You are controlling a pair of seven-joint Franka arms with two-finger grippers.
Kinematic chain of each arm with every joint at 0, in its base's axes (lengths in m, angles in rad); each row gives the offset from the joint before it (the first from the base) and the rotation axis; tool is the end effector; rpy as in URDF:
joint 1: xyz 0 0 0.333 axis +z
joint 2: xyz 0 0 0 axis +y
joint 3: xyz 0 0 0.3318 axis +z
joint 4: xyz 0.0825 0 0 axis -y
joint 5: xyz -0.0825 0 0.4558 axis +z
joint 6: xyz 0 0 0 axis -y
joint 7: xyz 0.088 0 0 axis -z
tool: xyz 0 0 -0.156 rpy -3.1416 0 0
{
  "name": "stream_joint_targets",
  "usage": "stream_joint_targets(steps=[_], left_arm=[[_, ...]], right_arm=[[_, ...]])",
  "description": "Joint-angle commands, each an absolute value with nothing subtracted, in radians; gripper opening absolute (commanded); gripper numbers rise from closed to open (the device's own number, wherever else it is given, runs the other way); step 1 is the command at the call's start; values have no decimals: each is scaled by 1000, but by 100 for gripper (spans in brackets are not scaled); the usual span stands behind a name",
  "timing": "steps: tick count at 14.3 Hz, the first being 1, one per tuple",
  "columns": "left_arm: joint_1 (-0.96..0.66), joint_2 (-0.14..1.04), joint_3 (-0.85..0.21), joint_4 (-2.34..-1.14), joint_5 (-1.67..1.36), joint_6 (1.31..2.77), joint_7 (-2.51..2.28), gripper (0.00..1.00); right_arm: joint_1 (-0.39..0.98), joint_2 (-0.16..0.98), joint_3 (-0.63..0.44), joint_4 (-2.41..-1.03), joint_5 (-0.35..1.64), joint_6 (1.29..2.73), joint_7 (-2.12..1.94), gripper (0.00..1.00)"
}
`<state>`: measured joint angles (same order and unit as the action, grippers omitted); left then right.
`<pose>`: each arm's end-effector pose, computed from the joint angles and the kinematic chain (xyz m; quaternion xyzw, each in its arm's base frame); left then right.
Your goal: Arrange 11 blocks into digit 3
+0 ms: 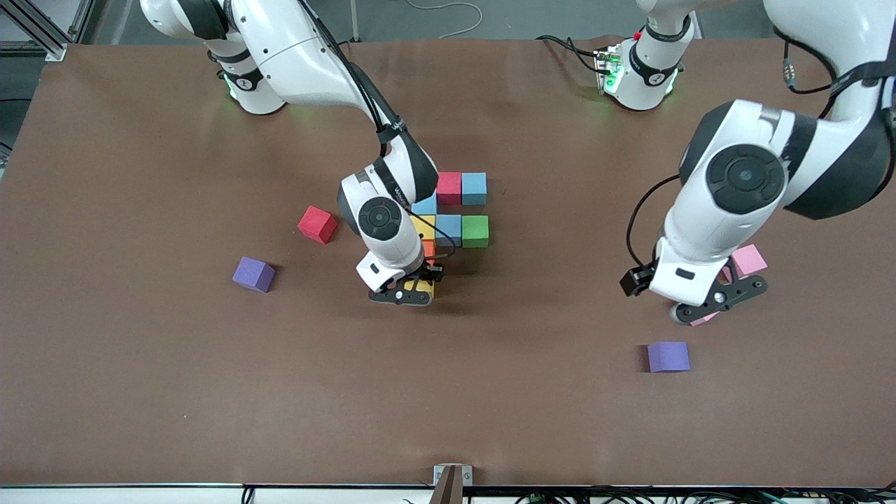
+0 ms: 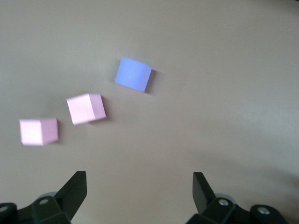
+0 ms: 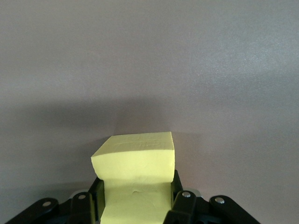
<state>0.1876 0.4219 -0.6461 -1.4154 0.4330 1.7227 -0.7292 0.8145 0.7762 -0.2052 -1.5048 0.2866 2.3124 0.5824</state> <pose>0.7112 -0.2147 0.4480 -0.9890 -0.1178 -0.0369 0.0818 0.6264 0.4769 0.1340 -0.9977 0.0503 -0.0011 0.0454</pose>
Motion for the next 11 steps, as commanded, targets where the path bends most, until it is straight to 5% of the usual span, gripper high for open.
stream_joint_targets(steps=[1,7,11], left_arm=[[219,318,-637,-1434,382,1681,-502,100],[27,68,-217,-1448,117,1525,-180,100],[-58,-29,-31,-1506,63,1457,-72,100]], right_arm=[[818,732,-201,-1563,299,2327,572,2],[818,733,-201,-1565,299,2330,572,4],[819,733,-201,-1565,299,2330,571,11]])
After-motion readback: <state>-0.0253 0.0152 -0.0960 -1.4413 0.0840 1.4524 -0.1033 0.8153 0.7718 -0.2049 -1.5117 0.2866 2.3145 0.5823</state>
